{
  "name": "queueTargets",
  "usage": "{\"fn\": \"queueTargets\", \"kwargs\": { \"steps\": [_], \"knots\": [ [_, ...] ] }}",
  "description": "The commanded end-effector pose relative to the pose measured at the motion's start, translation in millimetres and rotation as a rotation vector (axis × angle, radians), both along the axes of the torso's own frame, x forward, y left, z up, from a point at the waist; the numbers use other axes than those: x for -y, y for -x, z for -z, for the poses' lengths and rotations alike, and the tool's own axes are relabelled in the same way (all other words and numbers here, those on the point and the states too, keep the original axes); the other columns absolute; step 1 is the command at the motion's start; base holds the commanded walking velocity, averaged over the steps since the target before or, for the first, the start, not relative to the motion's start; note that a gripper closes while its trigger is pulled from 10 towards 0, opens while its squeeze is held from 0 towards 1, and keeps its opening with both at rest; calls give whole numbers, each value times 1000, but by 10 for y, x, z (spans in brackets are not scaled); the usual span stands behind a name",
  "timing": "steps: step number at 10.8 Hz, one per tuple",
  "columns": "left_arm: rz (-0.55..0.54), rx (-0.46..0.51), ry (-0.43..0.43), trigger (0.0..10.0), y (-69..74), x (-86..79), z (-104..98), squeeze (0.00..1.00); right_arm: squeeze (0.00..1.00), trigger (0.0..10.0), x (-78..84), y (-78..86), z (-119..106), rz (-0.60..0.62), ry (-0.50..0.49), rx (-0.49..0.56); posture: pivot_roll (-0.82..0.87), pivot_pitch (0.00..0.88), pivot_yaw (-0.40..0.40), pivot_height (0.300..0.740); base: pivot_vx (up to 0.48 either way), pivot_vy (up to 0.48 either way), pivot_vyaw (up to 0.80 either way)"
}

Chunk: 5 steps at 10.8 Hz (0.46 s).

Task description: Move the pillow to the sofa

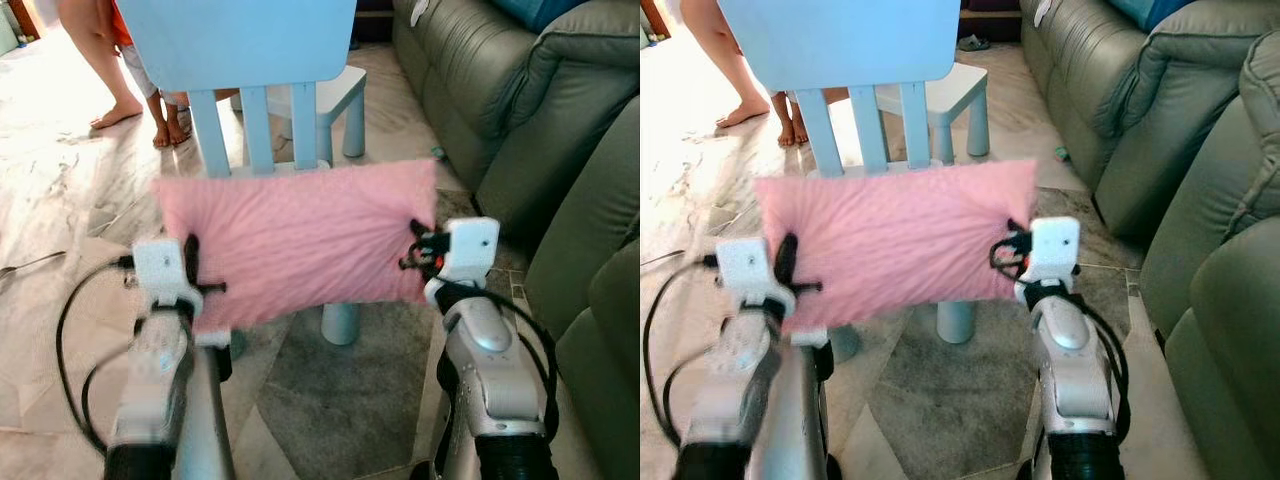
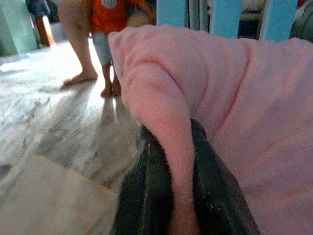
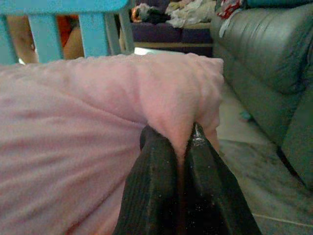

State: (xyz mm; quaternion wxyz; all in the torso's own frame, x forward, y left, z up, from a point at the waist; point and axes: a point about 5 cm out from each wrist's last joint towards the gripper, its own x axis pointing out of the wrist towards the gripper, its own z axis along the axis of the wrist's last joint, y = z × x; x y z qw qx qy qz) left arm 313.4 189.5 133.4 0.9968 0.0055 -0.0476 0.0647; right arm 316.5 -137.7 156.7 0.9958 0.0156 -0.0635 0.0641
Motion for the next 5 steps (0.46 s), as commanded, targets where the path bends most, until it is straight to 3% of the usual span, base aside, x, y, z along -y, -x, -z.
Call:
{"fn": "queueTargets", "kwargs": {
  "steps": [1, 5],
  "knots": [
    [-62, 21, 6, 0, -15, -180, -48, 0, 0, 0, 108, -43, -167, 60, -22, 56, -106, 0, 16, 300, 0, 0, 0],
    [-43, 39, 26, 0, -30, -105, -33, 0, 0, 0, 118, -97, -250, 65, -55, 77, -116, 0, 30, 300, 0, 0, 0]
  ]
}}
